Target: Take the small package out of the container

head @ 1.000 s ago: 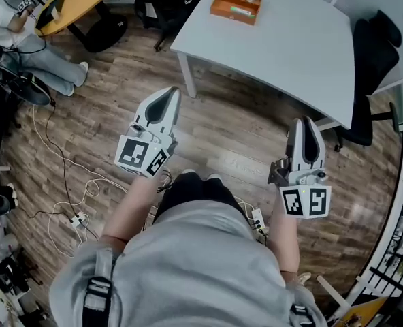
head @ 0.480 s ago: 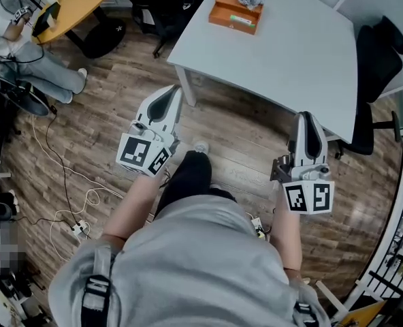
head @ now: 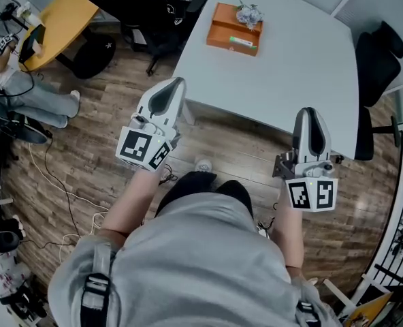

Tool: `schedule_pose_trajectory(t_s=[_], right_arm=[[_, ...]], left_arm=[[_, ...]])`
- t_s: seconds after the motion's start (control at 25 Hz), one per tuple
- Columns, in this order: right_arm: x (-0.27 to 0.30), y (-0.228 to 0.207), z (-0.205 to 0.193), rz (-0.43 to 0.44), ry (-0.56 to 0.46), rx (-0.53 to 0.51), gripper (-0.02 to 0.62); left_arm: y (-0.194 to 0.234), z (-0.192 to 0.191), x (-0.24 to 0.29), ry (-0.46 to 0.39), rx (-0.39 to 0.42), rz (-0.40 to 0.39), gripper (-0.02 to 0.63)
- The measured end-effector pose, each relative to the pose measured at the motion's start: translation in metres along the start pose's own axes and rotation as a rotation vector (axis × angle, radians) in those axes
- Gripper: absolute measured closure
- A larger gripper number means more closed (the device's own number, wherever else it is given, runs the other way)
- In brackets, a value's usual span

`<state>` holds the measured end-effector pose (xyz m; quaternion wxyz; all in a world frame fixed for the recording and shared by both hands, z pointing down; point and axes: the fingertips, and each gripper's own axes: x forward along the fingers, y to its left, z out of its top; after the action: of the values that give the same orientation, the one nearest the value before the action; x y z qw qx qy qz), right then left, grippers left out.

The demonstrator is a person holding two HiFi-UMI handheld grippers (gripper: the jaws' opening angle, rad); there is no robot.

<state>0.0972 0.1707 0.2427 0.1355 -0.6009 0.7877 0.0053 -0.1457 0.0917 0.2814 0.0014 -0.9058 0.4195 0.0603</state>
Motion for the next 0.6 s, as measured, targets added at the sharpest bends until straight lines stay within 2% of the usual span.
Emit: schedule_pose_trajectory(t_s=[0.32,0.6], right_arm=[[0.052,-0.023,-0.024,-0.017,0.045,0.007,0.523],[0.103,-0.073,-0.047,-0.003,0.057,0.051,0.525]], left_arm=[[0.039,-0.026,0.050,0.024,-0.041,-0.011,0.584],[0.054,-0.046,0.108,0.058,-0.052,0.022,0.584]])
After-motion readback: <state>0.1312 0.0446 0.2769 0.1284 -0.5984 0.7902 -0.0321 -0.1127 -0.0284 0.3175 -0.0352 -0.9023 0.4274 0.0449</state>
